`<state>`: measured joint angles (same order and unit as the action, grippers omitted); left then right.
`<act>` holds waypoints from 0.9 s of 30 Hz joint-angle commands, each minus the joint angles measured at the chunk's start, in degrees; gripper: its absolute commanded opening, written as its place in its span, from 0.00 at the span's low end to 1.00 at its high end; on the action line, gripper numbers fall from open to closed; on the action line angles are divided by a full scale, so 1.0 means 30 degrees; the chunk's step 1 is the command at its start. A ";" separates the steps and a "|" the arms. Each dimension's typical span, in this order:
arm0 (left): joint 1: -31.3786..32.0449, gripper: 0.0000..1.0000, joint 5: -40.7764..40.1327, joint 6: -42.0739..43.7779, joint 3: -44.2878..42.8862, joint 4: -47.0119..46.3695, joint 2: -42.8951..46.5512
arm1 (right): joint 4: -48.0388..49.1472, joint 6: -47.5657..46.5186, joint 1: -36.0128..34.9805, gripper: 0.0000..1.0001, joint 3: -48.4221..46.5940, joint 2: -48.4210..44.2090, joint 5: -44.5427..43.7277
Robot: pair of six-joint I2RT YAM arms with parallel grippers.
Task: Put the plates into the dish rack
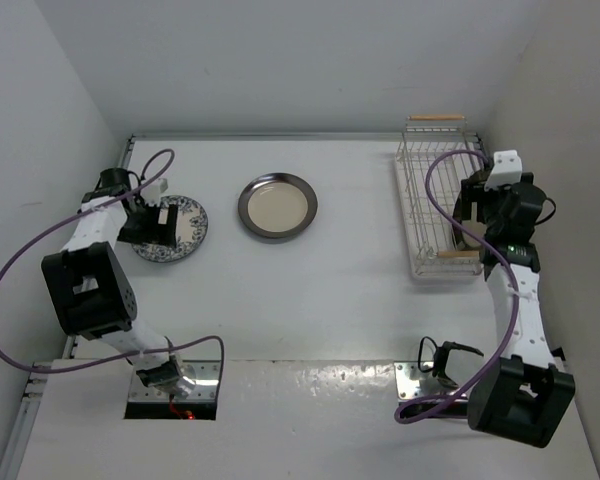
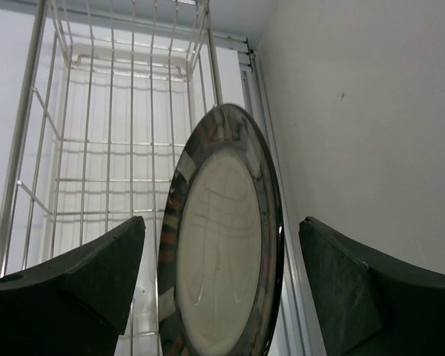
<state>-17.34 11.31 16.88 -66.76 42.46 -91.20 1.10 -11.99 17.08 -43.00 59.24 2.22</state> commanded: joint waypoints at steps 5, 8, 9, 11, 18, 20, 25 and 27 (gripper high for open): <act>-0.2038 1.00 0.1796 -0.0003 -0.1476 0.0641 -0.1767 | 0.0365 0.0450 0.0048 0.86 -0.1924 -0.0089 0.0375; -0.2770 1.00 0.1796 -0.0440 -0.2175 0.0643 -0.2703 | 0.0277 0.0713 -0.0039 0.89 -0.2100 -0.0470 0.0402; -0.2948 1.00 0.1796 -0.0704 -0.2383 0.0643 -0.3025 | 0.0219 0.0831 -0.0068 0.89 -0.2217 -0.0847 0.0490; -0.3415 1.00 0.1796 -0.0909 -0.3025 0.0643 -0.4134 | -0.0102 0.0832 -0.0359 0.89 -0.2422 -0.1084 0.0812; -0.4324 0.89 0.1972 -0.2169 -0.5283 0.0643 -0.7563 | -0.1244 0.0862 -0.1884 0.89 -0.2775 -0.2841 0.1808; -0.4558 0.88 0.1972 -0.2461 -0.5546 0.0643 -0.7774 | -0.1799 0.0745 -0.2585 0.89 -0.2804 -0.3163 0.2014; -0.4736 0.79 0.2528 -0.2435 -0.5549 0.0437 -0.8826 | -0.2507 0.0774 -0.4139 0.89 -0.2746 -0.4190 0.1956; -0.4736 0.62 0.2790 -0.2435 -0.5899 0.0437 -0.9499 | -0.2536 0.0948 -0.4872 0.89 -0.2571 -0.4424 0.1752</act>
<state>-31.24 16.99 9.80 -83.22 44.14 -116.38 -6.35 -10.22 4.60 -49.21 47.20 6.70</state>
